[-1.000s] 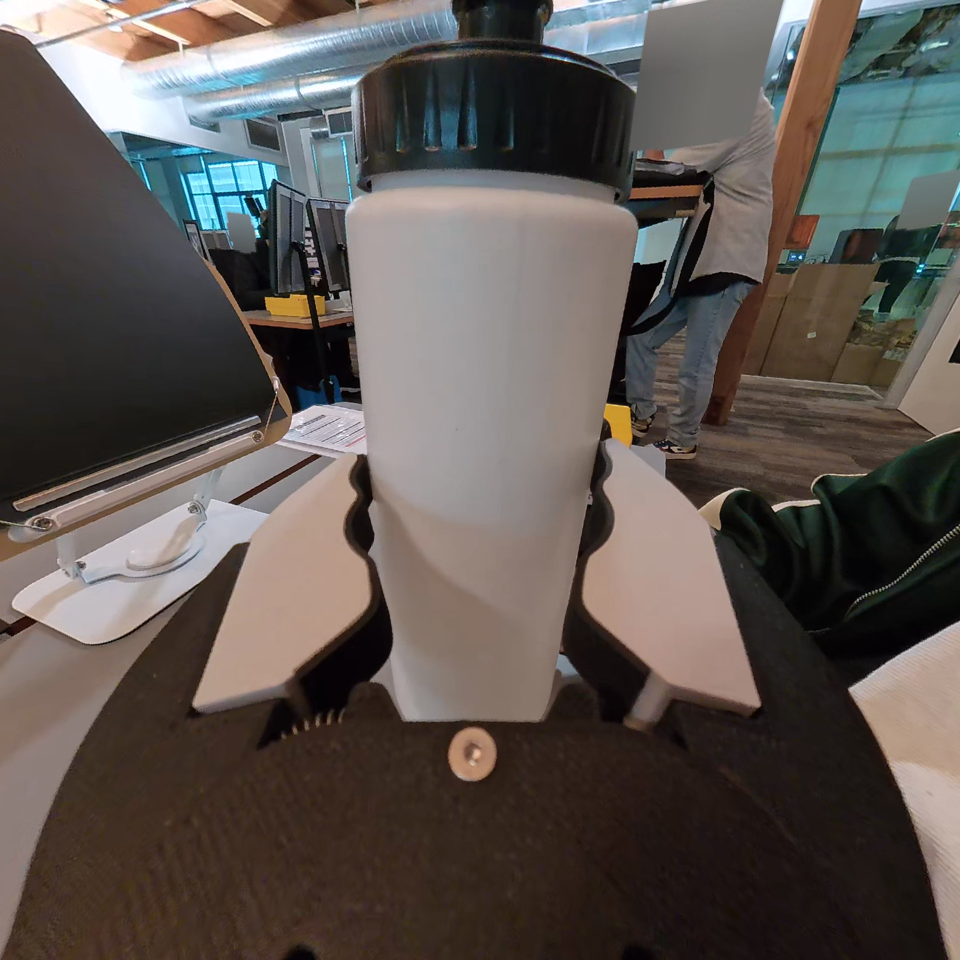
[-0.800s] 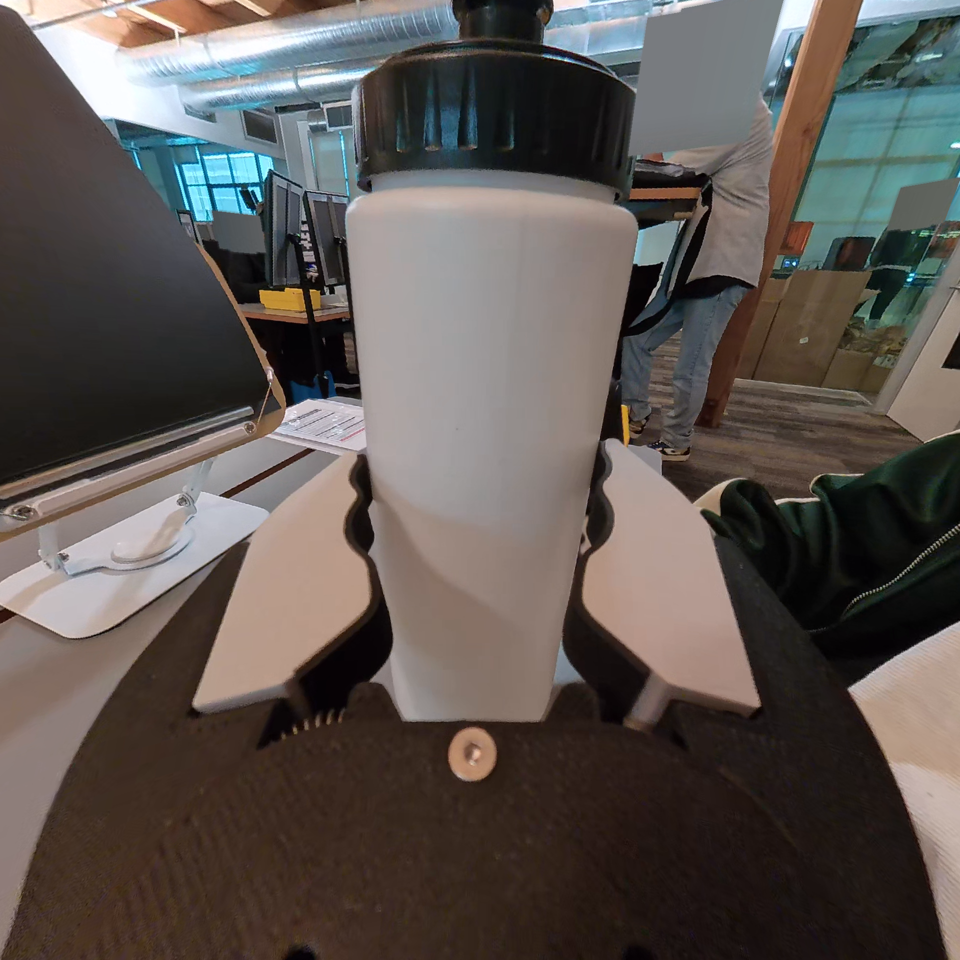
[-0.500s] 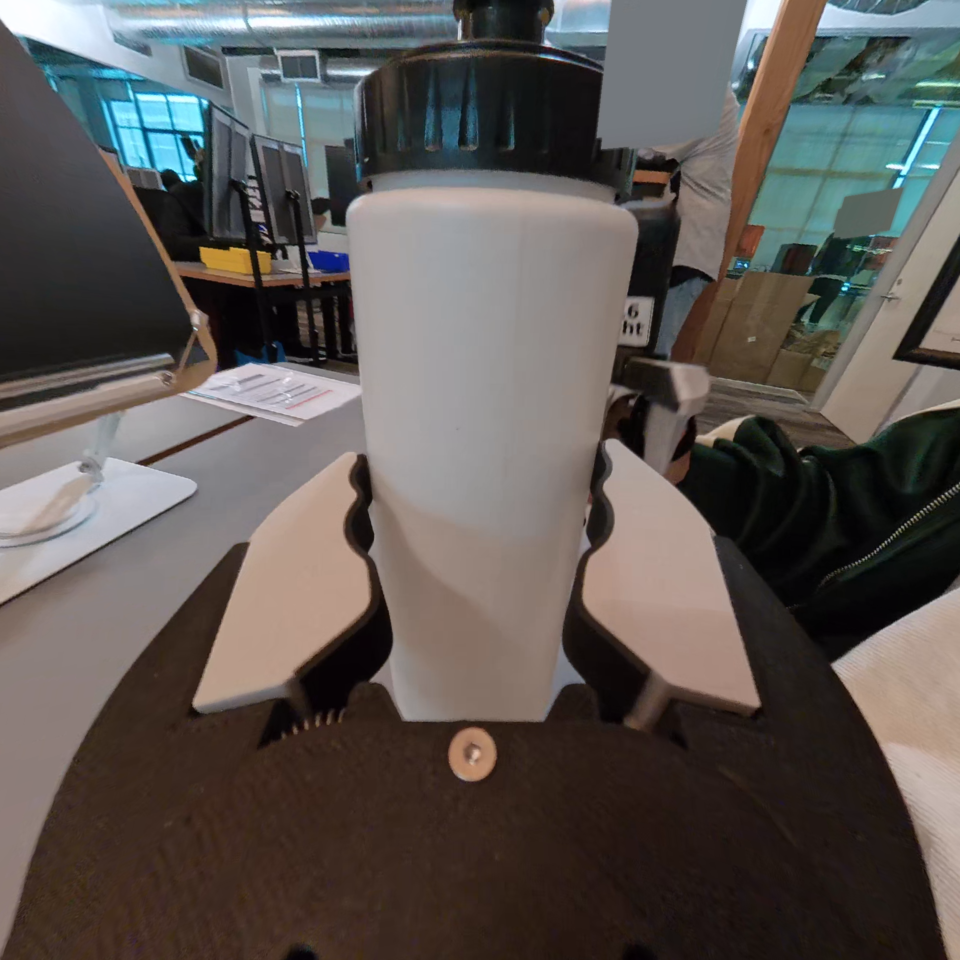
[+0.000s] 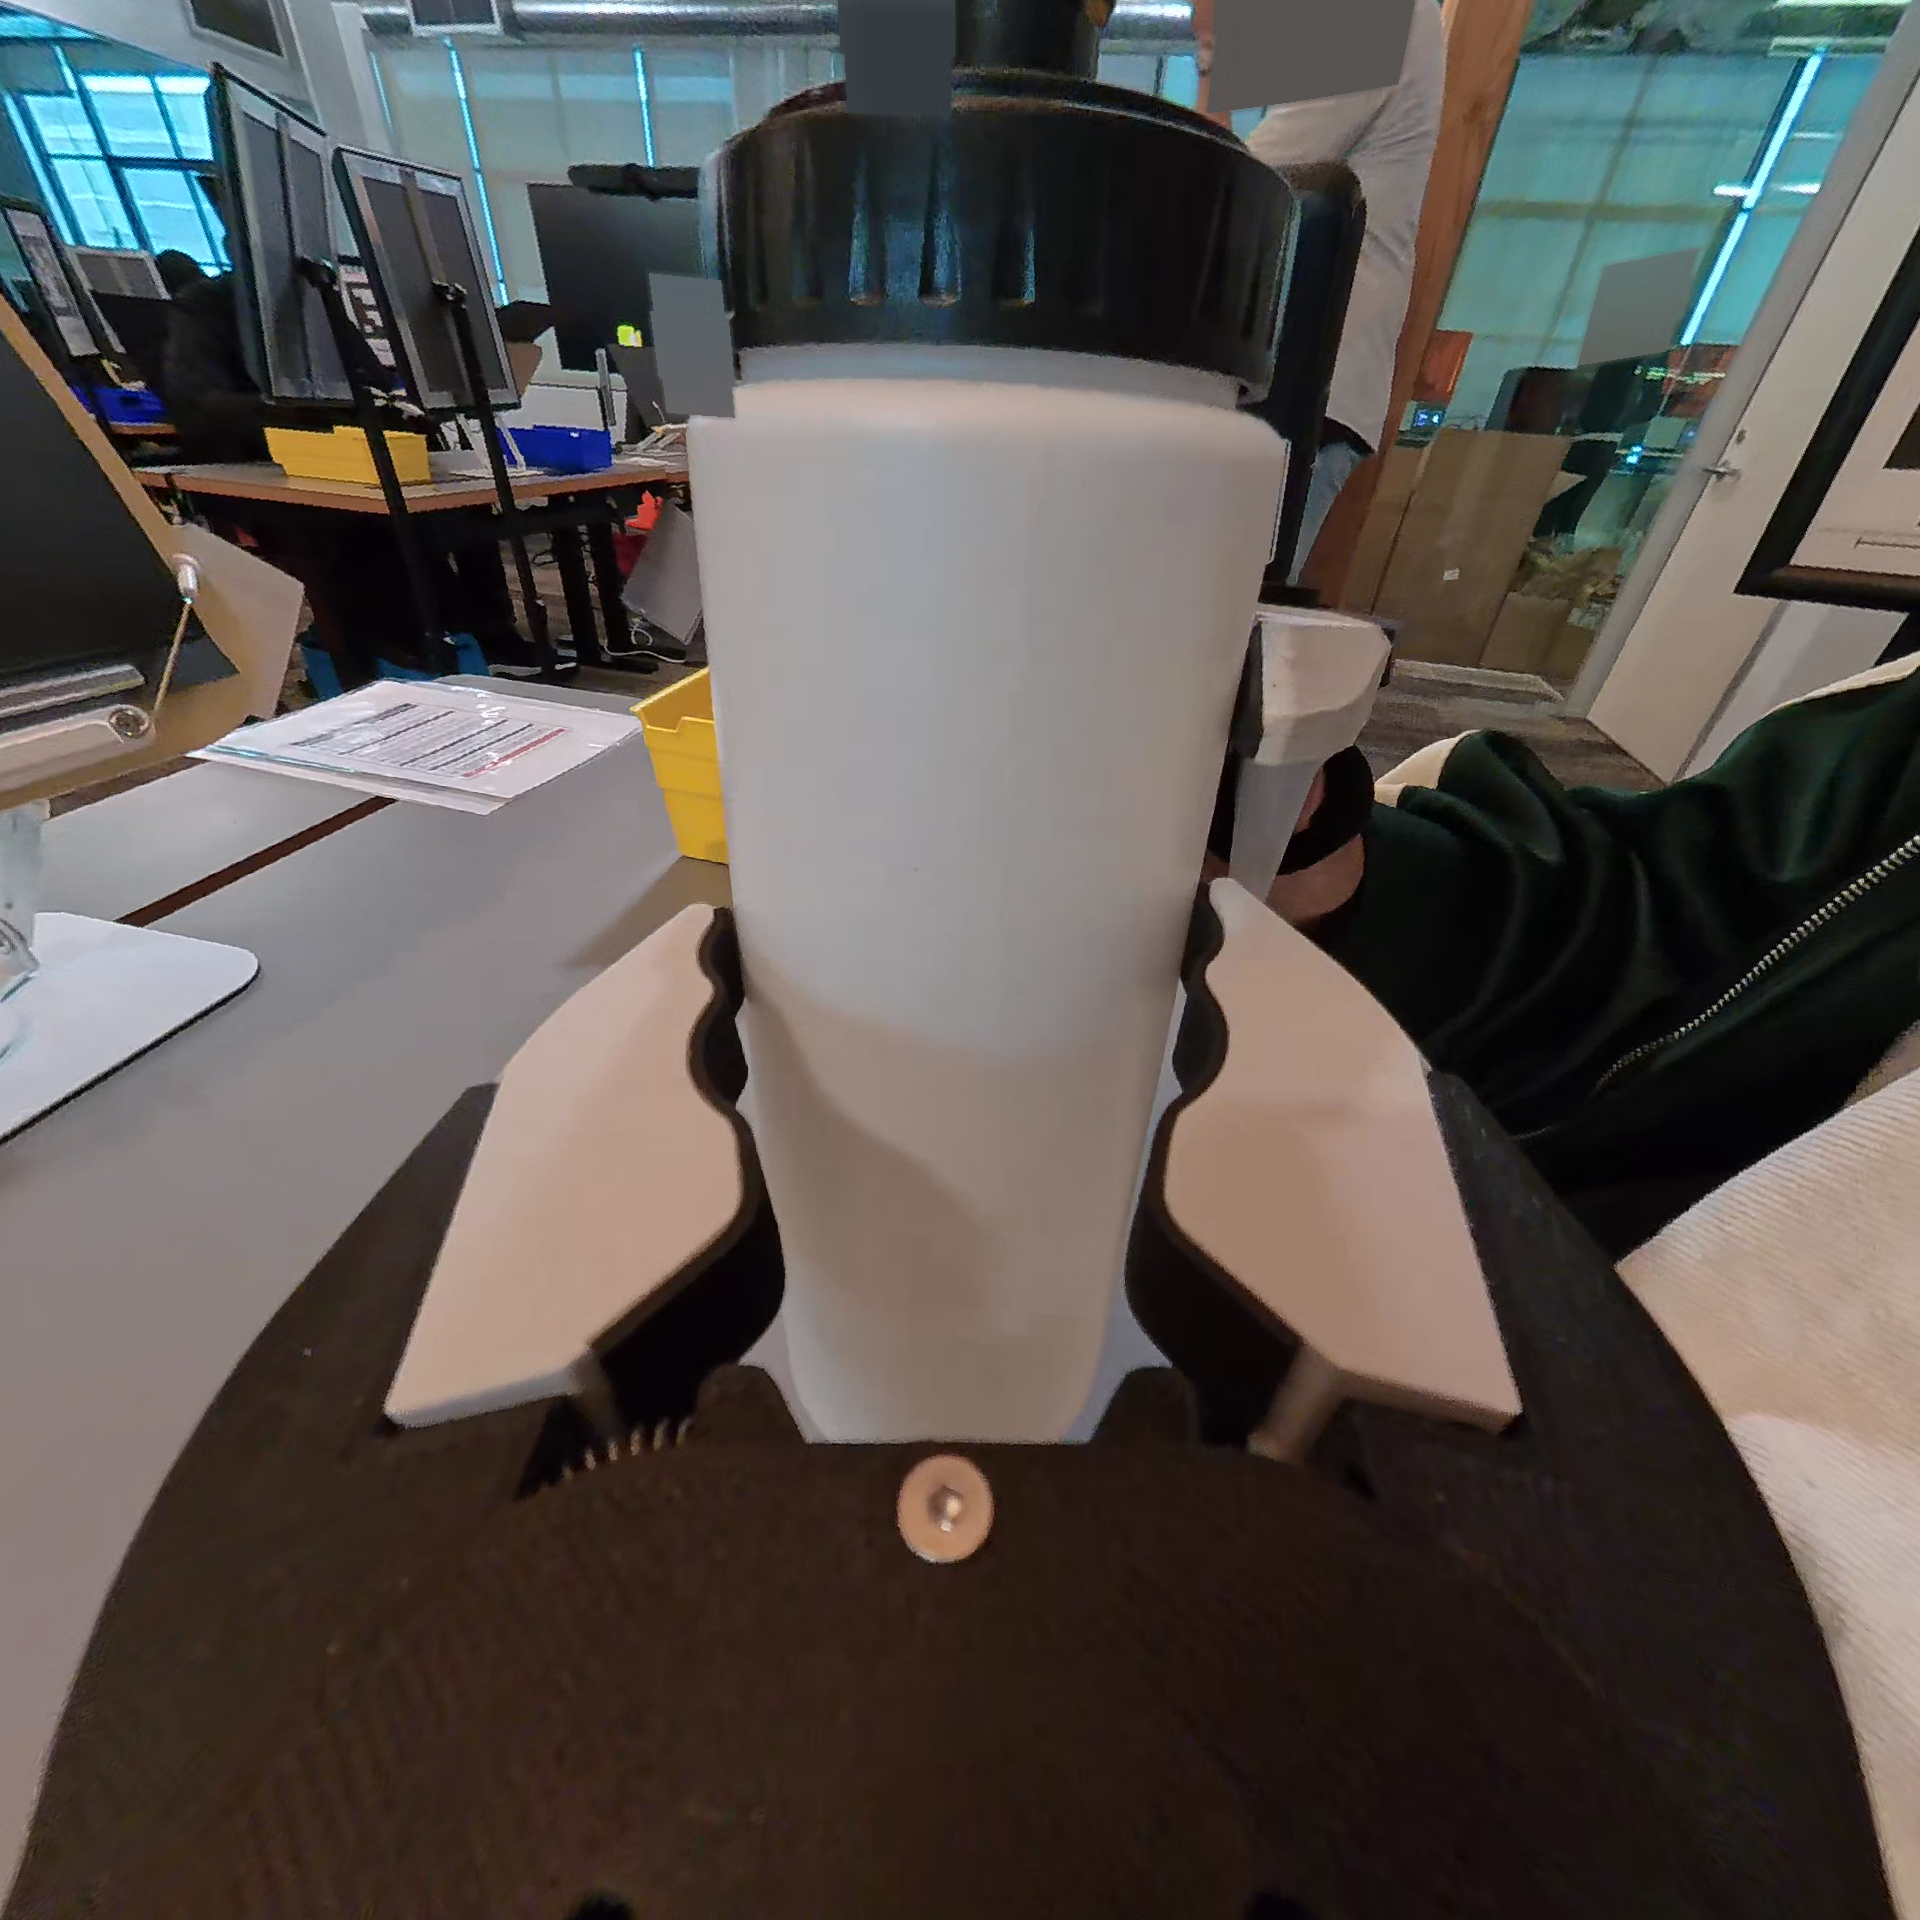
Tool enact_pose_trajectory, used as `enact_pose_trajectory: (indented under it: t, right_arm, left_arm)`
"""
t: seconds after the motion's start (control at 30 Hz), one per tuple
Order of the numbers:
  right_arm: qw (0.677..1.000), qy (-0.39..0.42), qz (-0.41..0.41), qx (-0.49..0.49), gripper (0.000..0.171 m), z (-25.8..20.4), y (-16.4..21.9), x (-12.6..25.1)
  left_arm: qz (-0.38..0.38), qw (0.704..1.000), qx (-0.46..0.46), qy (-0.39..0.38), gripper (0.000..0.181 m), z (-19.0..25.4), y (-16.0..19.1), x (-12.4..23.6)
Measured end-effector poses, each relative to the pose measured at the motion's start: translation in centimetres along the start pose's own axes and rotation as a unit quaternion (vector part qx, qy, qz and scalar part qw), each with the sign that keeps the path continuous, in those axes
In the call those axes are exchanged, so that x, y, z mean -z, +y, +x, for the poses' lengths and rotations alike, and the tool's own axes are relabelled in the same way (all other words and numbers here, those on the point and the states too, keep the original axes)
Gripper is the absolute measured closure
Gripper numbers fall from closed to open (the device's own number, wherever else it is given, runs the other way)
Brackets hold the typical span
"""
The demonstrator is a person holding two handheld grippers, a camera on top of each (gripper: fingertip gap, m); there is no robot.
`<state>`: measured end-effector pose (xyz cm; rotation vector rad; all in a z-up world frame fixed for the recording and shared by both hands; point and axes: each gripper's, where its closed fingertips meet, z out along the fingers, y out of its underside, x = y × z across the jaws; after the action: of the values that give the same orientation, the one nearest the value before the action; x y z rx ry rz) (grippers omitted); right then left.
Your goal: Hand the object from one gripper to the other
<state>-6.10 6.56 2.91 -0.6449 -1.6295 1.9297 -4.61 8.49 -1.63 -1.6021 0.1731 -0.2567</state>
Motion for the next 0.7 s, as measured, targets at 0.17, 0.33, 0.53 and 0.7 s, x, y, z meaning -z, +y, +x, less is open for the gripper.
enact_pose_trajectory:
  t: [0.17, 0.33, 0.53, 0.7]
  right_arm:
    - [1.000, 0.005, 0.003, 0.004, 0.094, -0.2, -0.6, 0.1]
    - [0.998, 0.051, -0.004, 0.036, 0.094, 1.0, -4.3, 2.1]
    - [0.964, 0.250, -0.048, 0.081, 0.094, 6.6, -12.1, 12.5]
    - [0.883, 0.444, -0.151, 0.008, 0.094, 13.5, -10.4, 24.7]
  left_arm:
    - [0.027, 1.000, -0.008, 0.002, 0.098, 0.3, -0.7, 0.0]
    - [0.059, 0.997, -0.016, -0.039, 0.076, -1.1, -1.3, 0.5]
    - [0.094, 0.993, 0.022, -0.069, 0.077, -3.2, -1.2, 1.7]
    - [0.092, 0.993, 0.047, -0.062, 0.081, -3.5, -0.5, 1.4]
